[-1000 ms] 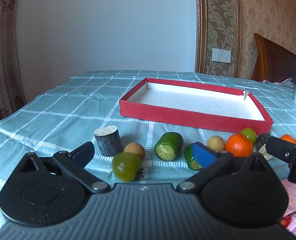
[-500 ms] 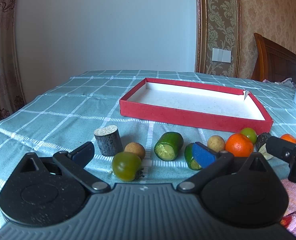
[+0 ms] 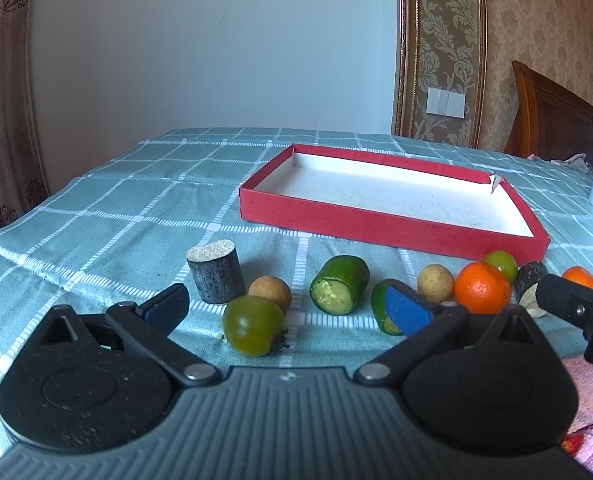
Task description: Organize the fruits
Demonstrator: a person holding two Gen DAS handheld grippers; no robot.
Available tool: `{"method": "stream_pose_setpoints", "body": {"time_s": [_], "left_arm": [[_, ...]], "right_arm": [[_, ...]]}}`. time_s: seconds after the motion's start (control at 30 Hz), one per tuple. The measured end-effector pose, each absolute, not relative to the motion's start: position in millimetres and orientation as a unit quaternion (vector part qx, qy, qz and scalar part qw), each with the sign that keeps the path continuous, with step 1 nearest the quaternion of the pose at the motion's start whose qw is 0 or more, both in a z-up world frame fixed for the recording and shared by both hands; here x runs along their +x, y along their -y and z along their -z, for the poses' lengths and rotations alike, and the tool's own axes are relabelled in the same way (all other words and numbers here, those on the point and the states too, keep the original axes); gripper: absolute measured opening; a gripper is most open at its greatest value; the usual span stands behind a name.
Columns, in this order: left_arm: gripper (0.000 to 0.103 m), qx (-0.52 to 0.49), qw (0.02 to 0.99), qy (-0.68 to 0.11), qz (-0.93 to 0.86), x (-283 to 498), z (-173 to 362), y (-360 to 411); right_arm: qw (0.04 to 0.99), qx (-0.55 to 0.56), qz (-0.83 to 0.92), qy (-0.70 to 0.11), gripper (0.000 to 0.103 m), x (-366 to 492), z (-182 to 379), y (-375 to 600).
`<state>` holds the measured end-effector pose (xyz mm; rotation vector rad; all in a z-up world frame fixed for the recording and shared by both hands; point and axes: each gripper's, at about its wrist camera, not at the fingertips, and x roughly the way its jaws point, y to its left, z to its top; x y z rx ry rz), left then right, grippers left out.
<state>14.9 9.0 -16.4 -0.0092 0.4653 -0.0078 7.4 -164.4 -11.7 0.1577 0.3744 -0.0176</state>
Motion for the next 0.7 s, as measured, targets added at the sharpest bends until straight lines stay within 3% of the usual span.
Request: {"method": "stream_pose_setpoints", "body": {"time_s": [0.7], "left_arm": [[0.103,0.008,0.973,-0.233,-0.003,14,17,-5]], "right_arm": [[0.977,0.108,0.002,-0.183,0.103,8,14,173]]}}
